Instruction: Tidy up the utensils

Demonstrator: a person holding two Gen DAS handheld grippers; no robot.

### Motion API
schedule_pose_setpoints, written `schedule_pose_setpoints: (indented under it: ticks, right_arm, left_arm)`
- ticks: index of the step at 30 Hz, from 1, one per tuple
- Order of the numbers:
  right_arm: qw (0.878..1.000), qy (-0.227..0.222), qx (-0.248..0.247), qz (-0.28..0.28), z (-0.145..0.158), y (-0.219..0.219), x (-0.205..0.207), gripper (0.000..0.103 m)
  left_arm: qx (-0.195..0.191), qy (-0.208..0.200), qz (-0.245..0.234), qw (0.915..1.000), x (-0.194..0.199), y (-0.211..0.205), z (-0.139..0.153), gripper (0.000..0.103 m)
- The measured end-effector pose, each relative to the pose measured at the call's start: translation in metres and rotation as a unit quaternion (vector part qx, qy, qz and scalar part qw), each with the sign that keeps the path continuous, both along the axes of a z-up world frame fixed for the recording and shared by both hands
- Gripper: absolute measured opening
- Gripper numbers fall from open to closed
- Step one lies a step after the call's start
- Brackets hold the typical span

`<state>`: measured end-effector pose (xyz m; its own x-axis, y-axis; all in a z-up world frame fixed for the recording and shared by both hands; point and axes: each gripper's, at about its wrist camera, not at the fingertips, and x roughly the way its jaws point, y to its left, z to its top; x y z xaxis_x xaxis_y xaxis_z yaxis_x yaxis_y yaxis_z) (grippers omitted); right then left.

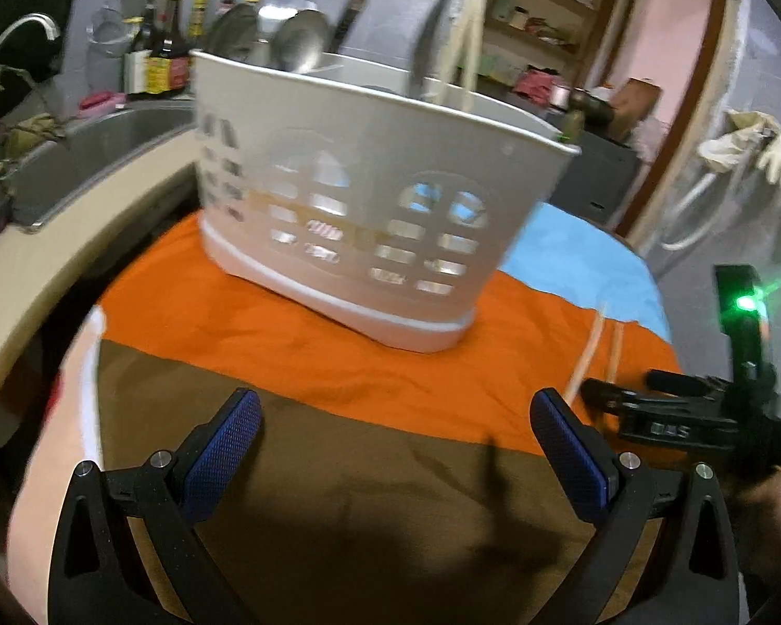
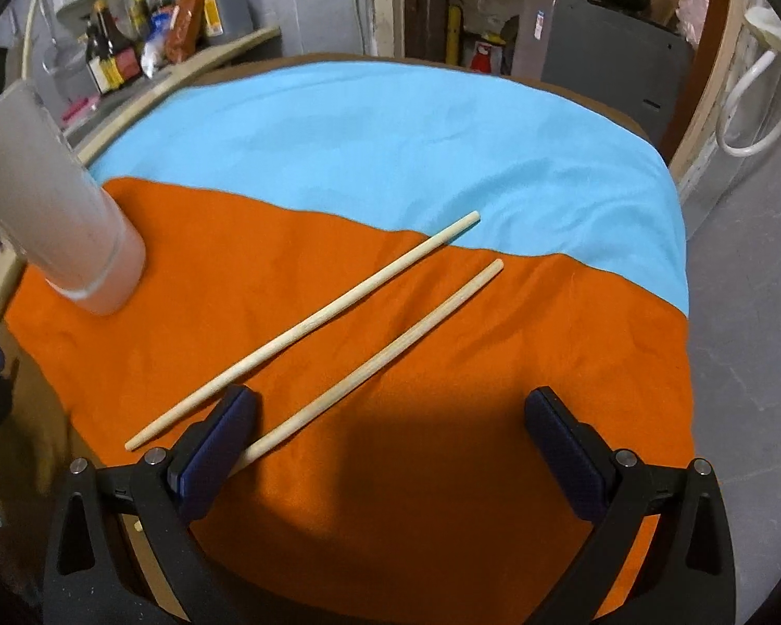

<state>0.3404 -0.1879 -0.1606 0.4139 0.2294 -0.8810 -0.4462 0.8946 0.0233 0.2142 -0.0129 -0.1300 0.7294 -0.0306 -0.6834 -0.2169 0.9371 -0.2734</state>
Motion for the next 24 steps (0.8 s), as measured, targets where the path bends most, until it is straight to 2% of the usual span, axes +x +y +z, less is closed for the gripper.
schedule_pose_setpoints:
  ticks: [4, 5, 7, 12, 14, 18, 24]
  right_arm:
    - [1.0, 0.014, 0.005, 0.002, 0.003, -0.02, -0.005, 0.103]
    - [1.0, 0.013, 0.002, 0.002, 0.003, -0.027, -0.007, 0.101]
    - [1.0, 0.005, 0.001, 0.014, 0.004, -0.046, -0.014, 0.096]
    - [0.999, 0.005, 0.007, 0.043, 0.007, -0.072, -0.024, 0.077]
    - [0.999, 0.011, 0.01, 0.047, 0.009, -0.078, -0.025, 0.07]
    - [0.999, 0.015, 0.023, 0.044, 0.011, -0.092, -0.023, 0.047]
    - [0.998, 0.024, 0.059, 0.014, 0.013, -0.1, -0.021, 0.041]
  left_arm:
    - [-0.019, -0.01, -0.042, 0.9989, -0.003, -0.01, 0.003, 0.1]
    - [-0.021, -0.01, -0.055, 0.9982, -0.001, -0.013, 0.003, 0.097]
    - [-0.025, -0.009, -0.086, 0.996, 0.003, -0.021, 0.003, 0.086]
    - [-0.016, 0.022, -0.16, 0.9867, 0.025, -0.048, -0.001, 0.046]
    - [0.004, 0.035, -0.188, 0.9816, 0.035, -0.064, -0.002, 0.04]
    - [0.051, 0.052, -0.22, 0.9728, 0.055, -0.085, -0.007, 0.038]
    - [0.109, 0.059, -0.23, 0.9651, 0.072, -0.096, -0.013, 0.037]
